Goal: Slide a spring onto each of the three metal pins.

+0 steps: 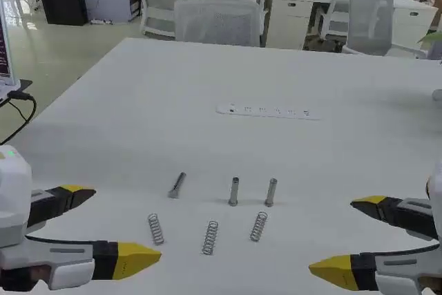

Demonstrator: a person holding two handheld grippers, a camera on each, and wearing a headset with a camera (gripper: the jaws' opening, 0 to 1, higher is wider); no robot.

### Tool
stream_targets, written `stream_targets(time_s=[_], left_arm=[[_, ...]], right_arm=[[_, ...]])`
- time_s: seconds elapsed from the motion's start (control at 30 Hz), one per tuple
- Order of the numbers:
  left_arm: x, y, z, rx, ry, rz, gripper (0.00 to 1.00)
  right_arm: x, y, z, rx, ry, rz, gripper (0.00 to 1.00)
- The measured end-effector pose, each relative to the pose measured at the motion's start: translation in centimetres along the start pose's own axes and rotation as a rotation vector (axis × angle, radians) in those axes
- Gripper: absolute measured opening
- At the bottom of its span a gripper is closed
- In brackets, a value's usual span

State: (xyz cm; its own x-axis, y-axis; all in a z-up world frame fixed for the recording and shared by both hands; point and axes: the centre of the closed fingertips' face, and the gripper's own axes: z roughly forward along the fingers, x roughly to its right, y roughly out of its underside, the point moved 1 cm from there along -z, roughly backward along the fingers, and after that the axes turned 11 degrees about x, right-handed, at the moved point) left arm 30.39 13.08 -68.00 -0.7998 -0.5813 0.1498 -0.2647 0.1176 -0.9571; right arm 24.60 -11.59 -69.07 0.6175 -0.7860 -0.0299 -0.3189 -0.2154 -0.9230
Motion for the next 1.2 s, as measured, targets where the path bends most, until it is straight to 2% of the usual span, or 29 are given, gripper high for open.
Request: stream_targets(time_s=[1.2], left_arm=[[-0.21,-0.20,-0.17,0.006,-0.004,-0.002,0.92]], right_arm=[[-0.13,-0.14,0.20,-0.004,-0.008,-0.004,0.80]])
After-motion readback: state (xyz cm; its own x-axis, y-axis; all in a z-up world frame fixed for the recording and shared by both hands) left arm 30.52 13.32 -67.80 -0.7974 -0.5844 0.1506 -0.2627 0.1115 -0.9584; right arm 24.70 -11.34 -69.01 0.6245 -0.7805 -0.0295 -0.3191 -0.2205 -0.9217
